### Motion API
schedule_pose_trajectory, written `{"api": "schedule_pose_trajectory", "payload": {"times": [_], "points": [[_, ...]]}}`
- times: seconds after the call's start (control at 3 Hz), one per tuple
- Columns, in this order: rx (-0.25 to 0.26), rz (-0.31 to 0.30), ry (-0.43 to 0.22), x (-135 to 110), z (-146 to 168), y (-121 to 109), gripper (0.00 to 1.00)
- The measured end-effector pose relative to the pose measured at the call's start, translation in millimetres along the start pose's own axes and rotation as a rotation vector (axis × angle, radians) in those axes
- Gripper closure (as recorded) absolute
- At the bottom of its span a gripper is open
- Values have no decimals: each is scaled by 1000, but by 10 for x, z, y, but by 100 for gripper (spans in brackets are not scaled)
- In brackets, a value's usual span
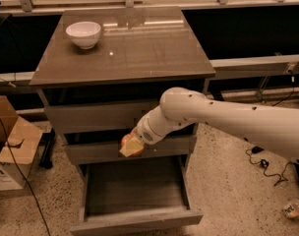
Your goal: Place apple into bottom drawer
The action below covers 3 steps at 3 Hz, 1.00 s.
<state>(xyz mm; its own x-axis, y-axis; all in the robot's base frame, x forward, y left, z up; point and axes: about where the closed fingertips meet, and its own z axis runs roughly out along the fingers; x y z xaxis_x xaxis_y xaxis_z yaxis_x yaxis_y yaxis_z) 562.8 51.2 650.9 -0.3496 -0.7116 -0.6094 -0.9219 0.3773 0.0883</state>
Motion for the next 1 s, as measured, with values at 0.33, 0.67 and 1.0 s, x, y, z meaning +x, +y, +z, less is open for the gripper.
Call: {"api": "schedule_pose_trajectory", "payload": {"times": [0.33,0.67,1.0], "points": [[-6,26,-20,155,177,40,100],[-16,79,-76,382,409,45,100],[-30,136,-116,674,691,-60,100]]}}
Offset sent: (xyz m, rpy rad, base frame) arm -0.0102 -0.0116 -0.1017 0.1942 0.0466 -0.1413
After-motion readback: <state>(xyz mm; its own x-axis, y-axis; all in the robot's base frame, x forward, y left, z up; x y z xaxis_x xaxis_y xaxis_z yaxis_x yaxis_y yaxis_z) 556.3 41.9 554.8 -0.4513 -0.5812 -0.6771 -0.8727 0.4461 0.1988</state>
